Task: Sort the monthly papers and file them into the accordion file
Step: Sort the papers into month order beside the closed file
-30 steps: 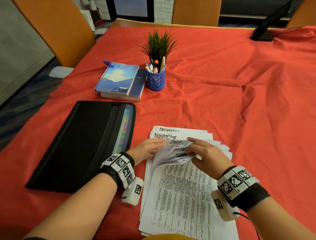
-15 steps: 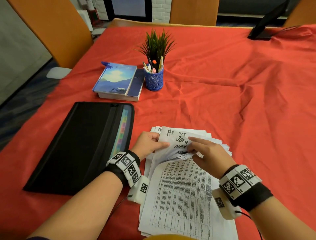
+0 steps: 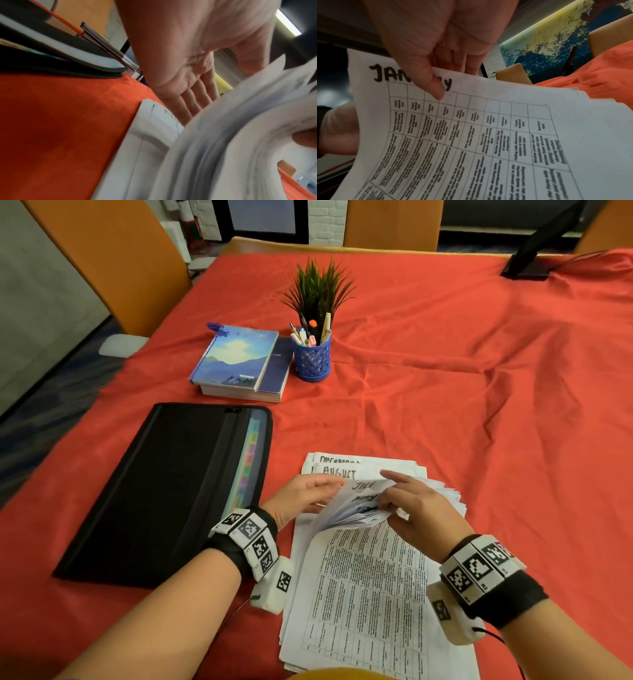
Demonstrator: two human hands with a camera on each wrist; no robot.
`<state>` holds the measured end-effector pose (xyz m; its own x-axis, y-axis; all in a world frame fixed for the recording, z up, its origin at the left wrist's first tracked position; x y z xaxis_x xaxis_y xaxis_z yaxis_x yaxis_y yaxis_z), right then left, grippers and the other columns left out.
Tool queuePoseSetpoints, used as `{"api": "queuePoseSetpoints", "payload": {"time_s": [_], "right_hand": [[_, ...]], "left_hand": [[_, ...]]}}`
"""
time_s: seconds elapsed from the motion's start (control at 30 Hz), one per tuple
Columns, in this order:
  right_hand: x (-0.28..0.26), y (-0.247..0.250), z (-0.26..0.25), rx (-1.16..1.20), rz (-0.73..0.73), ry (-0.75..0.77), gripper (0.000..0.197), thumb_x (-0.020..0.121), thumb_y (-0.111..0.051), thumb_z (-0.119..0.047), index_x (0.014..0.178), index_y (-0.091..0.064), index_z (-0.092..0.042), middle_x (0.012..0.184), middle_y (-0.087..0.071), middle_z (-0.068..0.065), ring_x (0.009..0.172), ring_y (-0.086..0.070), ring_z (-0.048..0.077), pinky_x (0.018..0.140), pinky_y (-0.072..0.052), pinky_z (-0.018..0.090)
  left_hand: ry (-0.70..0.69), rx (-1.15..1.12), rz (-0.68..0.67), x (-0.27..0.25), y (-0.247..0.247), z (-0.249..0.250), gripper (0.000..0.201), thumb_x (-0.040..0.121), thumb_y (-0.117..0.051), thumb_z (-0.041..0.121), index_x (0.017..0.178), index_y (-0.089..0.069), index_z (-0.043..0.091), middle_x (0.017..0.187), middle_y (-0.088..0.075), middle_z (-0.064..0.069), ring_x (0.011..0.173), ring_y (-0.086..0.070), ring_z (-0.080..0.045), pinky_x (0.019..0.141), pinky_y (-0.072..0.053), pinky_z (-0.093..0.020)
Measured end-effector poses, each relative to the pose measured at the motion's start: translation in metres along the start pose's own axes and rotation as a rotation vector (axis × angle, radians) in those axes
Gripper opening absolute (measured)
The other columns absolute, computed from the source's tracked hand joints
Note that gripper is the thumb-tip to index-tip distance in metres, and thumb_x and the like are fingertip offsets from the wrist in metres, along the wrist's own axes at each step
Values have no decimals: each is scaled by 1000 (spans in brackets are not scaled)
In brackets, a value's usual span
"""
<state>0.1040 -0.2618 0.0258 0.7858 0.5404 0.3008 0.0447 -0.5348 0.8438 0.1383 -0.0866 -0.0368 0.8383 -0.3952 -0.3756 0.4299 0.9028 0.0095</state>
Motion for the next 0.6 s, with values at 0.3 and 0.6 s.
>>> {"api": "queuePoseSetpoints", "payload": {"time_s": [0.3,0.6], "right_hand": [[-8,1,2,-13,-1,-56,24,66,-70,6,76,-61,-14,80,-68,-4,118,-52,19,57,-57,36],[-3,9,-9,-60,66,9,30,63,-70,2,87,-63,-15,86,-68,1,74,-66,21,59,-55,26]], "left_hand": [[10,-62,33,6,-2,-4,38,89,-60,35,110,-65,3,109,-68,-7,103,-63,-21,92,-47,-33],[-164,346,516,13,36,10,22,80,-68,7,102,-66,13,108,-66,-3,98,-60,-16,94,-49,-39]]}}
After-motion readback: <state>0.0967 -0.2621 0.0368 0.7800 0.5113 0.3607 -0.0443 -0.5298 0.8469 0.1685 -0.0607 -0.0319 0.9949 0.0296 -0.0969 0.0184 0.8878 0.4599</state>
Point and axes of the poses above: each hand's wrist, its own x-axis towards the middle knuckle, its own y-axis out of the back of the hand, z = x × y, the point moved 6 cm from there along x, towards the middle knuckle
